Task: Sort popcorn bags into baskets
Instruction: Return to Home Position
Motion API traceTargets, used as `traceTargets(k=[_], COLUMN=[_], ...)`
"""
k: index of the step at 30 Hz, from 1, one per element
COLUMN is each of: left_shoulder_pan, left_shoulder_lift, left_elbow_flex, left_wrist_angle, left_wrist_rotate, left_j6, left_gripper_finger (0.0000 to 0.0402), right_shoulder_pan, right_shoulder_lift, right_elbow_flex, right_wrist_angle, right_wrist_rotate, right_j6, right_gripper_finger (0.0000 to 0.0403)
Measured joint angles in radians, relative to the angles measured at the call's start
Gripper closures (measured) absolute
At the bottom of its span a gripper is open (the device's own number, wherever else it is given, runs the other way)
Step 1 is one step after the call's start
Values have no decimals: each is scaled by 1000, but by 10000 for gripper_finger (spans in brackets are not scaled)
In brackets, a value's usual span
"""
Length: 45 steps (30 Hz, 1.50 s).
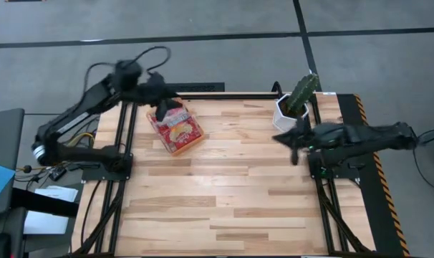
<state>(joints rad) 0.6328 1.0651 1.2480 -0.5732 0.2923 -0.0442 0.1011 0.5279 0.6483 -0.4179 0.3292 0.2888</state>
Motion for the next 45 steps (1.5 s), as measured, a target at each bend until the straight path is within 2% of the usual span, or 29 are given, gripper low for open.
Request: traceTargets(k=[3, 10, 14, 16, 18, 21, 24, 30, 35, 40, 45], left_shoulder_pan=[-58, -149, -195, -221, -243, -286, -338, -462, -598, -720, -780], left_shoulder_lift=[-126, -398, -523, -578, -640, -732, -807, -922, -955, -955, -955], left_elbow_flex=[-121, -535, -736, -817, -882, -955, -1015, -1119, -1176, -1193, -1193], left_wrist_angle=[119, 443, 563, 600, 582, 594, 598, 591, 608, 624, 569], left_wrist_rotate=[-117, -173, -246, -309, -379, -458, -515, -637, -733, -862, -873], left_j6=[-38, -241, -319, -351, -381, -418, -426, -484, -508, -456, -477], left_gripper_finger=[177, 177, 177, 177, 177, 177, 177, 177, 177, 177, 177], right_shoulder_pan=[-22, -45, -47, -46, -41, -42, -42, -44, -44, -44, -44], right_shoulder_lift=[-173, -521, -518, -471, -466, -466, -477, -525, -521, -525, -524], right_elbow_flex=[-1, -96, -140, -174, -219, -265, -304, -347, -352, -430, -507], right_wrist_angle=[-57, -83, -146, -59, -80, 32, 9, 75, 95, 190, 244], right_wrist_rotate=[25, 41, 41, 41, 34, 40, 37, 39, 44, 41, 40], right_j6=[-25, -43, -13, 0, 21, 42, 61, 76, 61, 61, 102], right_gripper_finger=[385, 366, 370, 373, 376, 379, 379, 367, 365, 365, 365])
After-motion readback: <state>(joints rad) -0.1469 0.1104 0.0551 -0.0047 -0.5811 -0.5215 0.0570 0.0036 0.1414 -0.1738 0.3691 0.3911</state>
